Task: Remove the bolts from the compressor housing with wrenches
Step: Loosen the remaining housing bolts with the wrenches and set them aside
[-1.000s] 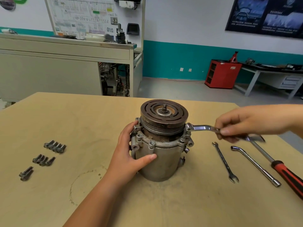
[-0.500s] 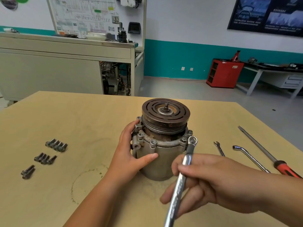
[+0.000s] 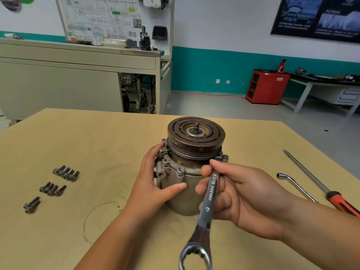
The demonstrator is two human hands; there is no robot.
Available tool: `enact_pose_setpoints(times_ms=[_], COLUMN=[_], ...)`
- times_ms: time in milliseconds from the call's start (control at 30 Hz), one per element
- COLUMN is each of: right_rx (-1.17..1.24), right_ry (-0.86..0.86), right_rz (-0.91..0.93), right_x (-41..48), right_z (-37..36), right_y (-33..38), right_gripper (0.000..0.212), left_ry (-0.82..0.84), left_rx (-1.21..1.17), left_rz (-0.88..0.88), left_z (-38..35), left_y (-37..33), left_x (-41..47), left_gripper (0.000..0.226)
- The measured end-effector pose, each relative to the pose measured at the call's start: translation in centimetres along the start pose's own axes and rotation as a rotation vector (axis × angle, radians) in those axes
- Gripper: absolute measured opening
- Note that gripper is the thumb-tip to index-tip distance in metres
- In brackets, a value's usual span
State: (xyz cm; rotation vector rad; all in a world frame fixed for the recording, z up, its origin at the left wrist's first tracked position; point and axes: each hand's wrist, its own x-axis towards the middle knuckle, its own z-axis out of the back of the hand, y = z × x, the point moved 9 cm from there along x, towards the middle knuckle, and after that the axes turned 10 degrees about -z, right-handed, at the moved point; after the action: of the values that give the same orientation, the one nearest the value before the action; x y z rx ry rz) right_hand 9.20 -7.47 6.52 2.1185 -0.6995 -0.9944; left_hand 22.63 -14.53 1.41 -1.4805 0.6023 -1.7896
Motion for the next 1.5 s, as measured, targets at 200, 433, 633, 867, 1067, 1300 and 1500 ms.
enact_pose_setpoints(times_ms=[200, 433, 633, 867, 1067, 1300, 1500], right_rx=[-0.021, -0.451, -1.407, -1.639, -0.803, -0.174, -0.081], right_ry=[-0.01, -0.013, -0.267, -0.419, -0.214, -0.036, -0.059], right_rz=[-0.006, -0.229, -0.368, -0.085, -0.032, -0.037, 0.041], right_x=[-0.7, -2.1, -2.6, -2.7, -4.4, -4.0, -2.3], right_z=[0.1, 3.4, 8.2, 8.4, 7.5, -0.1, -1.3], right_y=[-0.2, -0.1, 7.6, 12.4, 5.3, -0.6, -0.3], right_gripper=[0.02, 0.034, 0.043, 0.033, 0.023, 0.039, 0.031], left_ry=[0.02, -0.01, -0.033, -0.042, -0.043, -0.039, -0.031], left_rx=[-0.057, -0.063, -0.073, -0.097, -0.082, -0.076, -0.072], left_rz=[-0.023, -0.022, -0.023, -0.023, -0.023, -0.029, -0.042], left_z=[0.1, 0.2, 0.3, 0.3, 0.3, 0.4, 0.4], left_y=[-0.2, 0.0, -0.1, -0.1, -0.1, 0.0, 0.1], left_x=[0.2, 0.2, 0.1, 0.1, 0.0, 0.1, 0.1], left_gripper=[0.097, 0.075, 0.074, 0.073, 0.073, 0.075, 0.075])
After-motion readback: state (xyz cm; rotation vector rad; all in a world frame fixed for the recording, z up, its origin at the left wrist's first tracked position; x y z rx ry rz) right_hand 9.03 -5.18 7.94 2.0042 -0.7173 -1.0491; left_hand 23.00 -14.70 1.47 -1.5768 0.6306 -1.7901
